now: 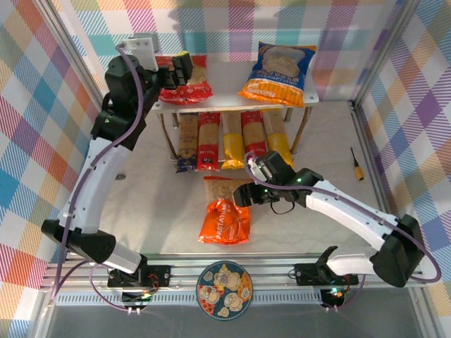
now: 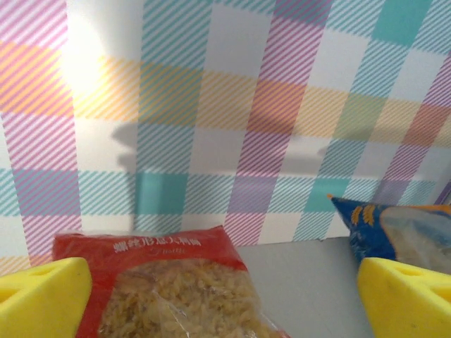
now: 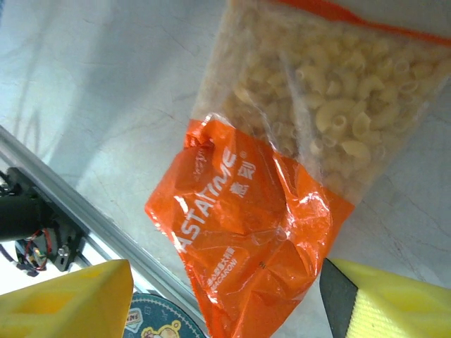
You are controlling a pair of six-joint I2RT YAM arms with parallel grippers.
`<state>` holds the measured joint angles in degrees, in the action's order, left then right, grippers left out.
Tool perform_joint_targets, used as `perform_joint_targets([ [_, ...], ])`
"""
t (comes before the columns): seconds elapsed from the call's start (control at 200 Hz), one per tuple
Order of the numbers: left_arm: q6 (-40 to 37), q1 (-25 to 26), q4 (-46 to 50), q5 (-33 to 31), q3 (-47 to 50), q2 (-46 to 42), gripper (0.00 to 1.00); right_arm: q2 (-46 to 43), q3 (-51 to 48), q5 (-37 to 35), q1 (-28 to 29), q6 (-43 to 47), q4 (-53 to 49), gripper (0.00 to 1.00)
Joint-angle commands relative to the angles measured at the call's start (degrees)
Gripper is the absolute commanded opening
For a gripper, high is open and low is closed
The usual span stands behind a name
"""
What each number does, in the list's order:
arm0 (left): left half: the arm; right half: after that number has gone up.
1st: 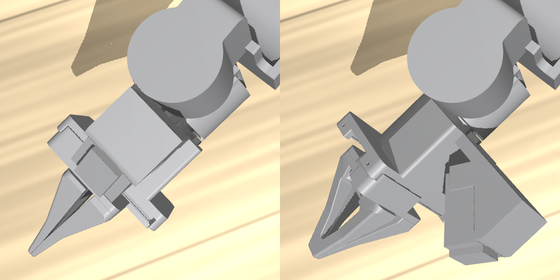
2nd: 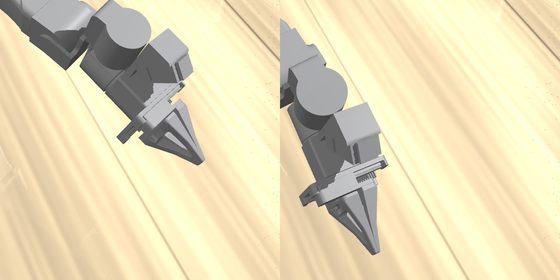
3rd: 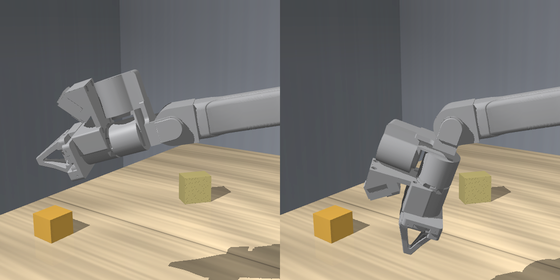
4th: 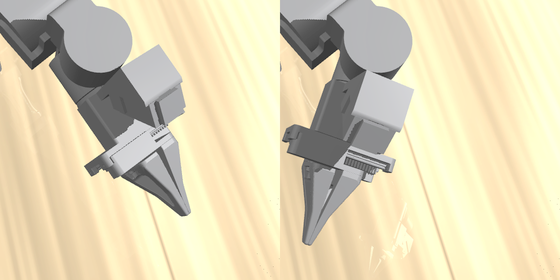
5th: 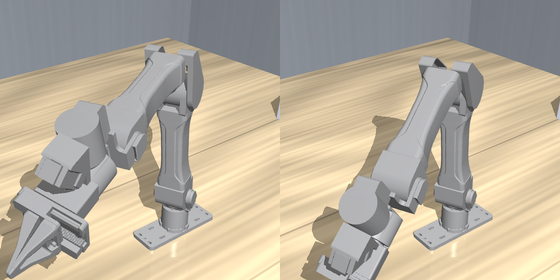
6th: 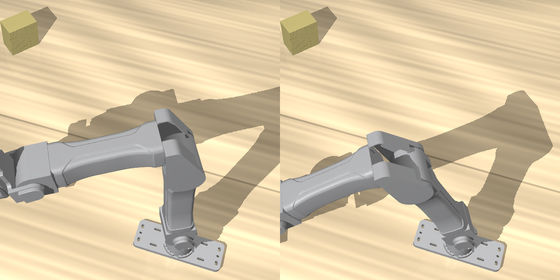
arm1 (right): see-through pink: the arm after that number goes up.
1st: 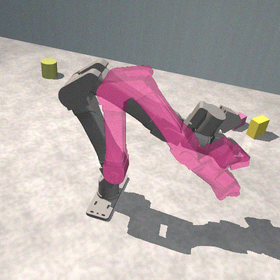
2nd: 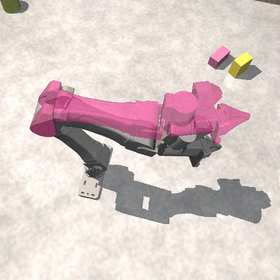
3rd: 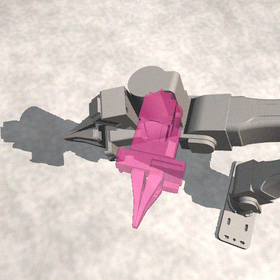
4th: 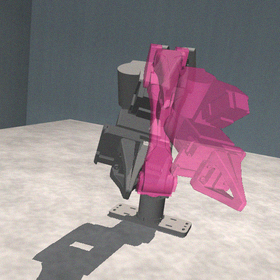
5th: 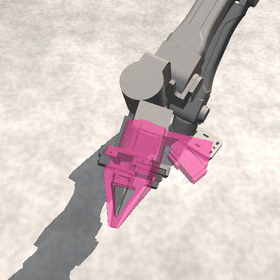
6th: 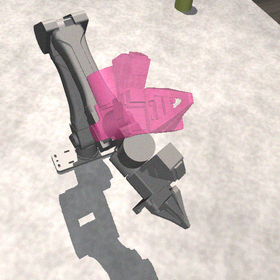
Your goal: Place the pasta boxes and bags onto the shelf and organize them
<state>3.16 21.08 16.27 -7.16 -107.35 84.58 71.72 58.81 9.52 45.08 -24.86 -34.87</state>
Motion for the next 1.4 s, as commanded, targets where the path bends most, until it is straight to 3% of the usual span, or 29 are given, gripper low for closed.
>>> perform_joint_targets([
  [0.0, 0.62, 0.47, 1.43, 0.21, 0.74, -3.01, 0.86, -5.70, 5.27, -1.83, 0.45, 3.43, -2.31, 0.72],
  [0.045, 0.69, 1.23, 3.36, 0.96, 0.59, -3.71, 0.76, -7.79, 6.86, -3.75, 0.45, 3.93, -3.01, 0.73],
  [0.075, 0.87, 1.76, 4.39, 1.10, 0.71, -4.22, 0.56, -9.17, 7.95, -5.18, 0.39, 4.22, -3.45, 0.73],
  [0.1, 1.31, 2.21, 5.41, 0.83, 0.86, -4.68, 0.46, -10.11, 8.97, -6.84, 0.37, 4.17, -3.87, 0.73],
  [0.135, 1.73, 2.83, 6.67, 0.78, 1.08, -5.30, 0.40, -11.78, 10.31, -9.72, 0.36, 4.03, -4.51, 0.73],
  [0.43, 3.58, 10.01, 18.68, -3.44, 6.85, -11.21, 0.39, -19.37, 19.15, -29.13, -1.55, 4.17, -3.41, 0.75],
  [0.585, 5.02, 13.28, 22.54, -7.88, 14.39, -15.76, 0.38, -18.37, 23.52, -29.78, -6.91, 4.27, -3.97, 0.82],
  [0.68, 7.07, 14.80, 23.16, -8.83, 20.00, -18.46, 0.38, -16.92, 26.06, -26.61, -12.22, 3.46, -4.25, 0.83],
  [0.945, 10.42, 15.92, 25.46, -9.25, 28.22, -21.94, 0.38, -8.92, 32.01, -7.70, -28.47, -2.40, -3.89, 0.83],
  [1.085, 10.55, 15.92, 26.78, -10.21, 29.11, -23.82, 0.38, -5.27, 29.30, 7.11, -36.28, -9.36, 2.00, 0.79],
  [1.195, 10.55, 15.92, 27.63, -11.50, 29.80, -25.08, 0.39, -4.07, 26.06, 13.52, -38.63, -13.80, 7.67, 0.75],
  [1.395, 10.38, 15.92, 28.04, -12.97, 30.50, -26.35, 0.40, -2.60, 25.14, 15.69, -39.11, -15.39, 9.06, 0.73],
])
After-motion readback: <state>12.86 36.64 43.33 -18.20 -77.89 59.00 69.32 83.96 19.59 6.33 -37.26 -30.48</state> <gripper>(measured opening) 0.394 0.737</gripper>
